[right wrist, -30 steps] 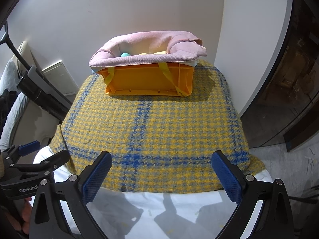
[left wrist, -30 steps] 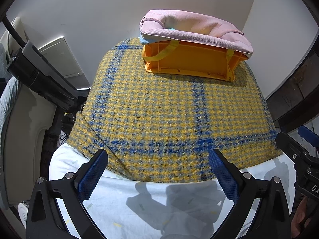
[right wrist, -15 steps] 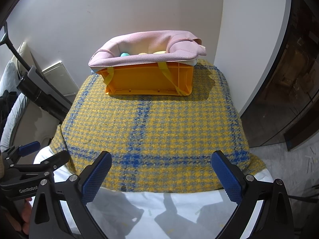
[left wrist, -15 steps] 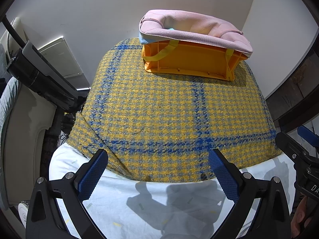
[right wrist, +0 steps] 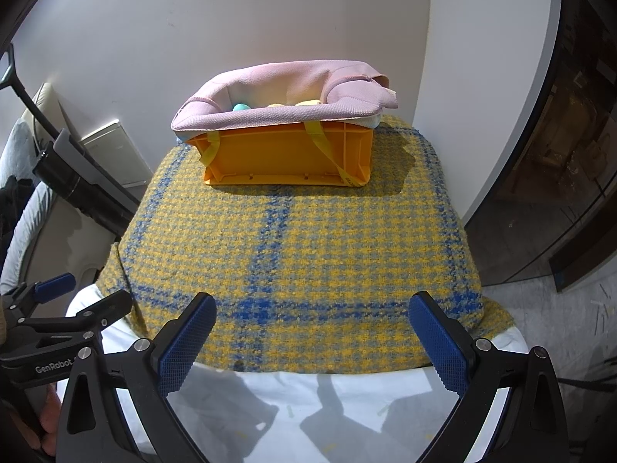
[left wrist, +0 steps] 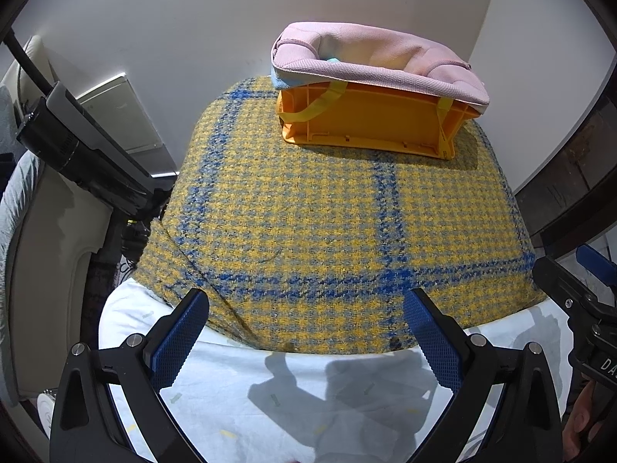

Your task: Organize objects

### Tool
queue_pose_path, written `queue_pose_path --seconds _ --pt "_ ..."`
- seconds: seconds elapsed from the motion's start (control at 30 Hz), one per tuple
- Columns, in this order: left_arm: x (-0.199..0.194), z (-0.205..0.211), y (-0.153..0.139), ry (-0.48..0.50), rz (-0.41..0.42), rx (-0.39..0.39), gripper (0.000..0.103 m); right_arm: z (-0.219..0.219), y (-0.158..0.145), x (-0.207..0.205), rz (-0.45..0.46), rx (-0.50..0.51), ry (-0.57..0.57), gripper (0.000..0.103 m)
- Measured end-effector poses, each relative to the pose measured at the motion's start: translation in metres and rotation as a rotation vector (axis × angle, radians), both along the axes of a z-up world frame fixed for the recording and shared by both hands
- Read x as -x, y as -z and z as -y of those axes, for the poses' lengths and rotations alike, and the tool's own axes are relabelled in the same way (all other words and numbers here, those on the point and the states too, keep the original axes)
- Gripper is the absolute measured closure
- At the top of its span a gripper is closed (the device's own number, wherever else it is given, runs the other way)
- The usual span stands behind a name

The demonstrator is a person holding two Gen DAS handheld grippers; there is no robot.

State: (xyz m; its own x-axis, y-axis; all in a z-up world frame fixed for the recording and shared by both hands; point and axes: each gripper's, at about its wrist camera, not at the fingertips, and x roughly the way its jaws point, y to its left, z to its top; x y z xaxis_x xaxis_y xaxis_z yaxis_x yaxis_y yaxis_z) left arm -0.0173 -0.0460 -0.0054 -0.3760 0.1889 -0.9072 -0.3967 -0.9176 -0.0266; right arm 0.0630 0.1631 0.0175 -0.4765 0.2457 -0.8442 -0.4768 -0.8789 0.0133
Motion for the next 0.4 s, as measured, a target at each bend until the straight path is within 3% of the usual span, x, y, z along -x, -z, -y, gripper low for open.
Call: queue_pose_path --seconds 0.4 --pt "0.0014 -0.0018 0.0037 -0.001 0.023 -0.010 0.000 -0.0009 0.0006 -0.0016 -0.005 0.001 0.013 0.003"
